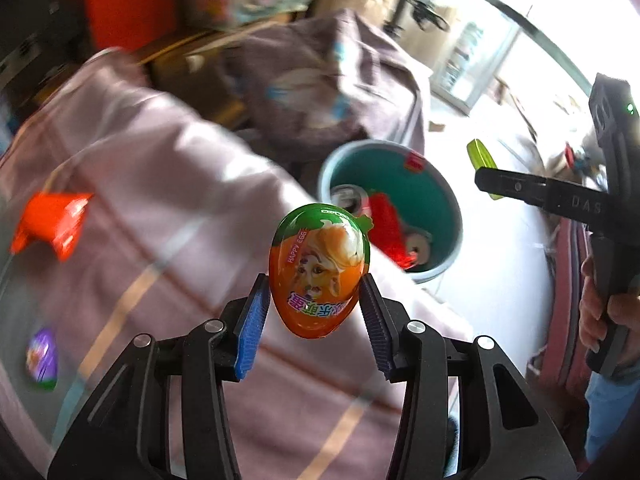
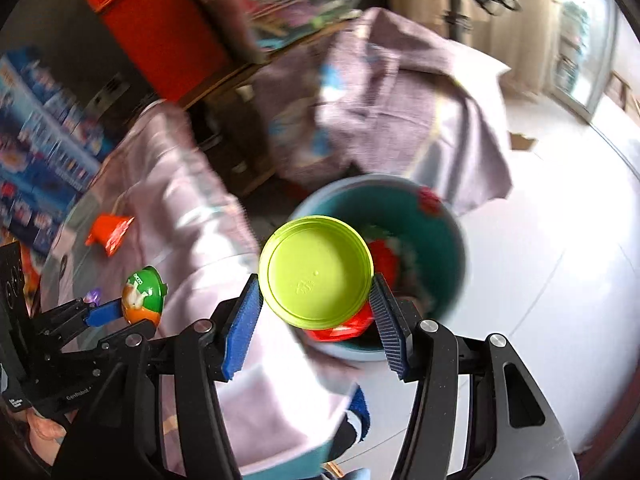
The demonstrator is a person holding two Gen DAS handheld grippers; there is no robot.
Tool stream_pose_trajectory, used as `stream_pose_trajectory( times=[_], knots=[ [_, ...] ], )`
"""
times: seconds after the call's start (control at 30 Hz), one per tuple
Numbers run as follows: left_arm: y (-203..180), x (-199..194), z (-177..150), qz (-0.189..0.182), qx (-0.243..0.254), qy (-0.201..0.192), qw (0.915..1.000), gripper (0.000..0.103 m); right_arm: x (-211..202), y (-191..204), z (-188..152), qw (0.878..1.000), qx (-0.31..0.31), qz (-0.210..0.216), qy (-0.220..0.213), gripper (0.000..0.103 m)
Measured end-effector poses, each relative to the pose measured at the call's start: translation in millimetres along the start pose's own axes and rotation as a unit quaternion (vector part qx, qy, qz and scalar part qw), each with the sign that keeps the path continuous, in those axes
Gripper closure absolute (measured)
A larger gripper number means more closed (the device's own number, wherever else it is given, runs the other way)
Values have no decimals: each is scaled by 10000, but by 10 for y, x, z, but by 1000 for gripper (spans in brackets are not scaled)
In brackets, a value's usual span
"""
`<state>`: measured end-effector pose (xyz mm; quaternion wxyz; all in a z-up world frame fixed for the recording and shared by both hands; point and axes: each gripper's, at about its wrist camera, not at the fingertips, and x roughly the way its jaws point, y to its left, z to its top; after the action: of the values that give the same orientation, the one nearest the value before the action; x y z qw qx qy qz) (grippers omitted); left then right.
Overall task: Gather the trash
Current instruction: 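Carry egg and lid over the teal bucket and open both tools to drop them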
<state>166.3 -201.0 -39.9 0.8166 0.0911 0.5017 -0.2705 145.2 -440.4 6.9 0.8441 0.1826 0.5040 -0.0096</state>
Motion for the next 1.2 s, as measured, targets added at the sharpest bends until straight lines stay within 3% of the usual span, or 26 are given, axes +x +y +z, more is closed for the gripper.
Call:
stream_pose_trajectory(
  times=[0.17,0.47,0.6,1.2],
  knots=[
    [-341,307,240,-141,274,190,9993,56,89,-373,11,9994,332,-37,105,50],
    [-664,899,428,-275,474,681,9962,55,310,-597,-14,9982,481,-35,345,50],
    [-638,1037,420,-233,398,844,9954,46,361,-617,-6,9980,491,-21,389,50],
    [-334,686,340,-268,13,436,9987,19,599,-298,23,9968,260,94,749,50]
  ],
)
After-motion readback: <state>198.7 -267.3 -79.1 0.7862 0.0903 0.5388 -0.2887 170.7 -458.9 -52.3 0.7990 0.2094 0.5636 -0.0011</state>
